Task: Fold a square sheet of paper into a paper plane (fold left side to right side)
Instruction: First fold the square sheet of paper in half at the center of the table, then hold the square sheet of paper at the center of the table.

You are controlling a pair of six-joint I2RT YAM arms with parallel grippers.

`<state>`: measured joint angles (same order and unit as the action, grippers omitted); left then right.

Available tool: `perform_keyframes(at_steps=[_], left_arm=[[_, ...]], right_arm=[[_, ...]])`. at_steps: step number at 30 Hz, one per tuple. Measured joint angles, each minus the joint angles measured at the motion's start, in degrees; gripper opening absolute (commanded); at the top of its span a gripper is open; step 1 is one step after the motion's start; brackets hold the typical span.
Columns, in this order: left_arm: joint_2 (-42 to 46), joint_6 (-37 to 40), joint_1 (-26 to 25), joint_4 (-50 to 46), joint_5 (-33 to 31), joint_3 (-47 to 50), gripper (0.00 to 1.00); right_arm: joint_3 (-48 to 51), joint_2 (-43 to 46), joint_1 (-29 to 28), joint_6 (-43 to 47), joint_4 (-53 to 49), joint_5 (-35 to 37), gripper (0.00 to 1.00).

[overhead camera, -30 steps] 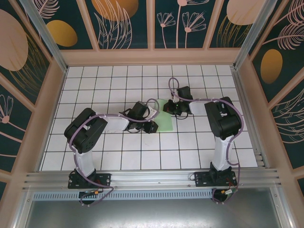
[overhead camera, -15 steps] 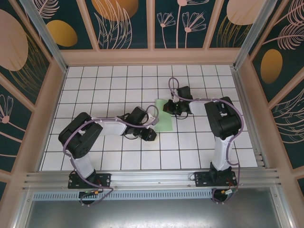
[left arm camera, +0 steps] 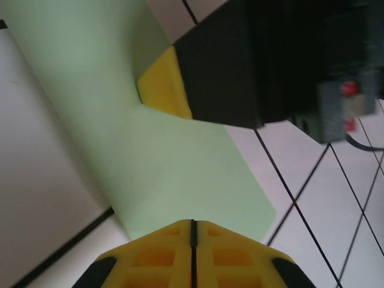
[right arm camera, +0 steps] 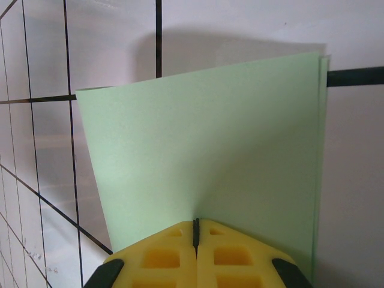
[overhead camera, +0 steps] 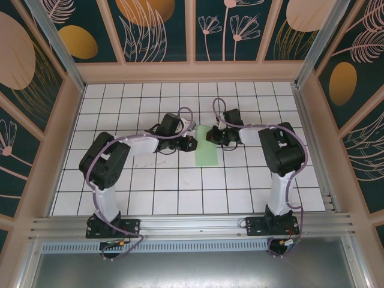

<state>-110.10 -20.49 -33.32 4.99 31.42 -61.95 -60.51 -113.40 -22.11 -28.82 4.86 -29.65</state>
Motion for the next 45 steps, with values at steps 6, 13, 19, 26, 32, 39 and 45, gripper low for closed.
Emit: perform_keyframes(at_steps=[6,13,19,26,32,39,45], left_arm=[[-5.44,-1.11,-0.11,0.17,-0.42,-4.15,0.1],[-8.44,-1.27,-0.11,0.81,-0.68,-5.25,0.1],[-8.76,-1.49,-0.22,1.62,-1.16,-4.87,0.09],[-8.39,-1.51,-0.55,3.41,-1.95,-3.72,0.09],[-8.33,-1.68,-0.79,3.48,-2.51,-3.67,0.09],[-8.17,-1.73,-1.05,3.39,-3.28,-3.67,0.09],[-8.13,-1.73,-1.2,3.37,-3.67,-3.67,0.09]], right_arm=[[0.02,0.04,0.0,0.02,0.0,0.0,0.04],[0.35,0.39,-0.02,0.02,0.11,0.13,0.04],[2.29,2.95,0.0,0.24,-0.74,1.55,0.09],[4.37,12.26,-0.02,1.16,-2.56,4.09,0.09],[10.84,18.51,-2.27,-0.02,-2.36,3.82,0.06],[17.33,18.4,-7.28,-2.95,-2.78,2.99,0.06],[19.39,18.36,-7.41,-3.65,-2.78,3.02,0.05]])
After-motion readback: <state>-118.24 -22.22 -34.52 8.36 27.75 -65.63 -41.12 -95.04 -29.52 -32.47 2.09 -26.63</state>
